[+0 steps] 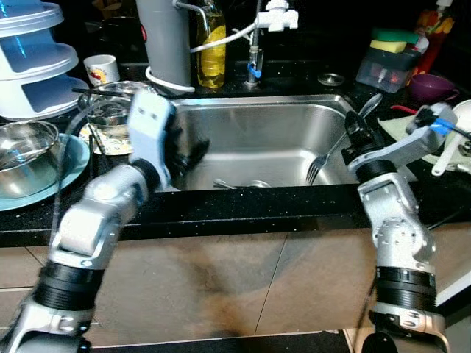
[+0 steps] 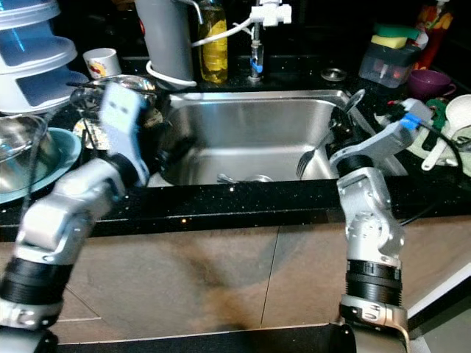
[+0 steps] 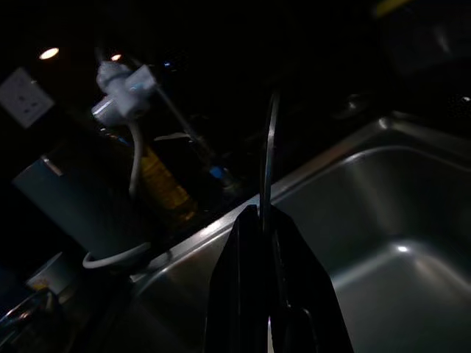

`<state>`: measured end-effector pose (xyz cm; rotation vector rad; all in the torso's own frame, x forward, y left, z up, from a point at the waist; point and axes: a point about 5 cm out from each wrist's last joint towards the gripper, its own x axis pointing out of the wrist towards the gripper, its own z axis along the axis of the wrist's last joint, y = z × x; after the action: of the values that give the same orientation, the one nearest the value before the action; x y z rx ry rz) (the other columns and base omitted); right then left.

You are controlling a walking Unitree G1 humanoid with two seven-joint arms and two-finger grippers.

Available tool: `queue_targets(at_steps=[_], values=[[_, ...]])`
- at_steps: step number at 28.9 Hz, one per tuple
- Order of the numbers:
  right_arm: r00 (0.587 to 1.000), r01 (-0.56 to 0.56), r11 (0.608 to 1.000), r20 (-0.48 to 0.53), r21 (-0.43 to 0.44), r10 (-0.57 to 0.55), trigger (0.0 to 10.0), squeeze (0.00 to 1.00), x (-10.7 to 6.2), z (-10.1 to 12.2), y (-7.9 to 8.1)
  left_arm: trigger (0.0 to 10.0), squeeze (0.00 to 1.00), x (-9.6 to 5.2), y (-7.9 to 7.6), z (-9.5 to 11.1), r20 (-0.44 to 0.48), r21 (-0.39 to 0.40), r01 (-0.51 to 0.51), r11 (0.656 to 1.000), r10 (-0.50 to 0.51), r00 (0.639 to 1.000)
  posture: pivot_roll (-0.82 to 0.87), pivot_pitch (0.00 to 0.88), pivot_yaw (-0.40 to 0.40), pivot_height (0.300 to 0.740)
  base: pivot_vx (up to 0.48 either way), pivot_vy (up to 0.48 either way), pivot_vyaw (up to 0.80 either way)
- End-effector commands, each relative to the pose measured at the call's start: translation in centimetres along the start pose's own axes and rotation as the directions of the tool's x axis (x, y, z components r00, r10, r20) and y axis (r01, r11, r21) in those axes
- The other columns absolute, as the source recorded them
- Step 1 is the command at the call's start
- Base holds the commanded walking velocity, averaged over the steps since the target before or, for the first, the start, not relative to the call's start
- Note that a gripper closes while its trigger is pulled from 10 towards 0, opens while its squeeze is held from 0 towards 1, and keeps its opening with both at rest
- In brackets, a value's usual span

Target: Kitchen organization

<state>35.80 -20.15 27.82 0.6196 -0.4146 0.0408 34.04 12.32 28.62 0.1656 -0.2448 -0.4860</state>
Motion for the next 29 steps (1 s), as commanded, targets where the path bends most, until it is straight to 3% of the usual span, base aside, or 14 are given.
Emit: queue_targets(at_steps=[1,5,9,29], values=[[0.999,0.044,0.999,0.033,-0.007,-0.044,10.0,0.0,0.3,0.3,-0.3,10.0,0.0,0.3,0.3,-0.7,-0.043,0.05,-0.047,0.998,0.05,0.998,-0.06,0.099,-0.018,0.74,0.0,0.0,0.0],[1.0,-0.005,0.98,-0.002,-0.2,0.005,10.0,0.0,0.5,-0.8,1.1,10.0,0.0,0.8,0.4,-0.6,-0.001,0.058,-0.098,0.994,0.098,0.995,-0.06,0.1,-0.016,0.74,0.0,0.0,0.0],[0.998,-0.061,0.961,-0.004,-0.27,0.062,10.0,0.0,0.2,-1.1,2.1,10.0,0.0,0.9,0.5,-0.4,0.018,0.012,-0.115,0.993,0.115,0.993,-0.06,0.103,-0.015,0.74,0.128,0.0,0.0],[0.98,-0.191,0.932,-0.012,-0.309,0.197,10.0,0.0,-0.3,-1.5,4.2,10.0,0.0,0.7,0.8,-0.5,0.023,0.026,-0.133,0.991,0.132,0.991,-0.06,0.12,-0.021,0.74,0.289,0.0,0.0]])
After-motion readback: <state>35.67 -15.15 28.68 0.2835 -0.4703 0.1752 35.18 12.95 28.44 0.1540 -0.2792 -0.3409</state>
